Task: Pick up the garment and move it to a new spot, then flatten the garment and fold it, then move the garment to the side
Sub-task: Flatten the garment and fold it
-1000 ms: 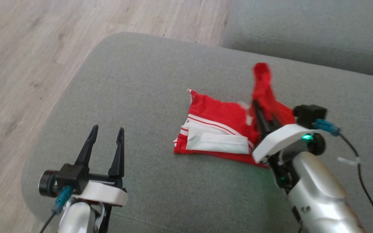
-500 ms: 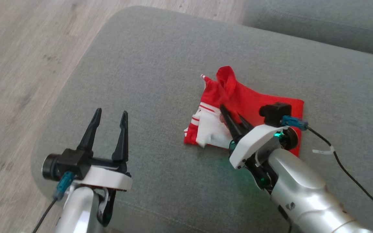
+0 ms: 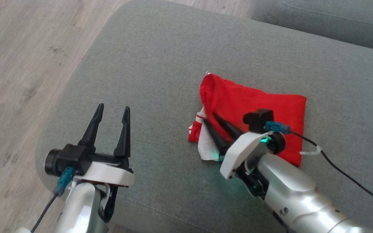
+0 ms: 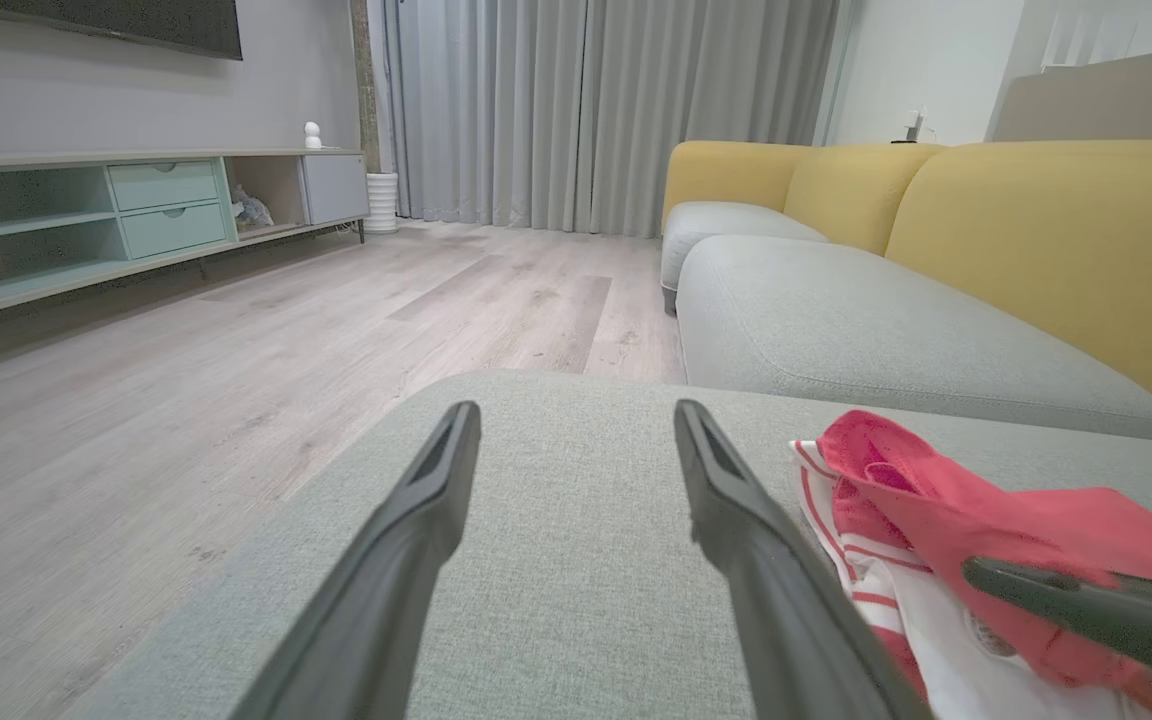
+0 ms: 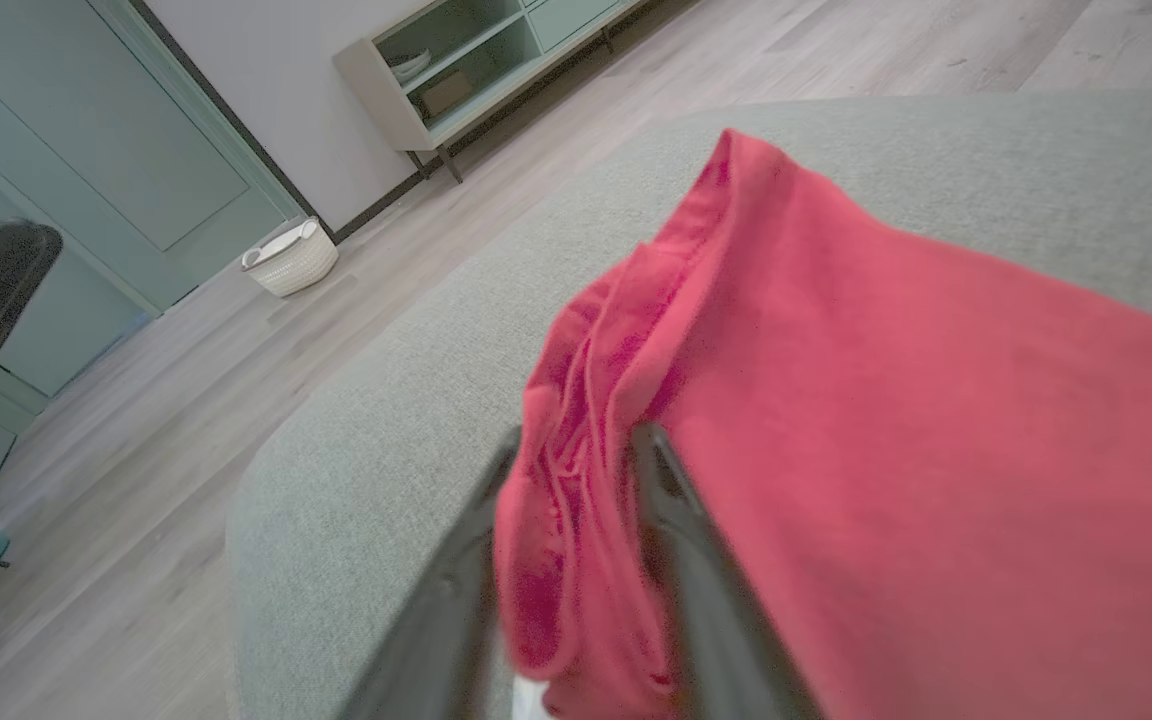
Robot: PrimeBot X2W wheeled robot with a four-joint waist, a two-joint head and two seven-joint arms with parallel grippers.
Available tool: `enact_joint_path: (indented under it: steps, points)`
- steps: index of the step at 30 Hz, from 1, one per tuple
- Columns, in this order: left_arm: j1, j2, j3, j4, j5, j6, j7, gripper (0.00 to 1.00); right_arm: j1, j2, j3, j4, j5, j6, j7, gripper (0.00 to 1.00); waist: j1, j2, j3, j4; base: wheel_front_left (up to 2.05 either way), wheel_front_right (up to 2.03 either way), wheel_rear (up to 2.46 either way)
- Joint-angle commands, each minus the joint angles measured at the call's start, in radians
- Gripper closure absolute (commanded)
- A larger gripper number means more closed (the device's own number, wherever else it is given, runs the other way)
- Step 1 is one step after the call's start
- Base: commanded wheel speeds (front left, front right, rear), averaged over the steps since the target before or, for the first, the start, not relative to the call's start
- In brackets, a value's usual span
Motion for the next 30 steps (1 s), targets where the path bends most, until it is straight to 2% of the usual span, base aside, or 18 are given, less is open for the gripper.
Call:
enact_joint_path:
  steps: [1, 9, 13, 16, 18, 23, 27, 30]
  points:
    - [-0.043, 0.005, 0.029, -0.024, -0.004, 0.000, -0.005, 0.00, -0.027, 0.017, 0.020, -0.044, 0.006, 0.007, -0.010, 0.00, 0.0000, 0.0000, -0.001, -0.003, 0.00, 0.00, 0.00]
    - [-0.032, 0.006, 0.044, -0.014, 0.011, 0.001, -0.005, 0.00, -0.065, 0.017, 0.038, -0.133, 0.076, 0.007, -0.063, 0.00, 0.0000, 0.0000, -0.041, -0.053, 0.00, 0.00, 0.00]
    - [-0.020, 0.010, 0.055, -0.019, 0.017, 0.005, -0.005, 0.00, -0.091, 0.017, -0.013, -0.108, 0.034, 0.007, -0.095, 0.00, 0.0000, 0.0000, -0.064, -0.086, 0.00, 0.00, 0.00]
    - [-0.008, 0.015, 0.066, -0.027, 0.022, 0.009, -0.005, 0.00, -0.106, 0.017, -0.113, -0.070, -0.081, 0.007, -0.107, 0.00, 0.0000, 0.0000, -0.084, -0.123, 0.00, 0.00, 0.00]
    - [0.001, 0.017, 0.074, -0.034, 0.025, 0.012, -0.005, 0.00, -0.093, 0.017, -0.241, -0.084, -0.211, 0.007, -0.108, 0.00, 0.0000, 0.0000, -0.093, -0.146, 0.00, 0.00, 0.00]
    - [0.024, 0.021, 0.091, -0.048, 0.030, 0.019, -0.005, 0.00, 0.092, 0.017, -0.543, -0.260, -0.550, 0.007, -0.108, 0.00, 0.0000, 0.0000, -0.108, -0.194, 0.00, 0.00, 0.00]
    - [0.045, 0.022, 0.104, -0.059, 0.035, 0.025, -0.005, 0.00, 0.260, 0.017, -0.671, -0.425, -0.683, 0.007, -0.108, 0.00, 0.0000, 0.0000, -0.116, -0.223, 0.00, 0.00, 0.00]
    - [0.068, 0.021, 0.116, -0.072, 0.036, 0.029, -0.005, 0.00, 0.356, 0.017, -0.724, -0.514, -0.713, 0.007, -0.108, 0.00, 0.0000, 0.0000, -0.120, -0.245, 0.00, 0.00, 0.00]
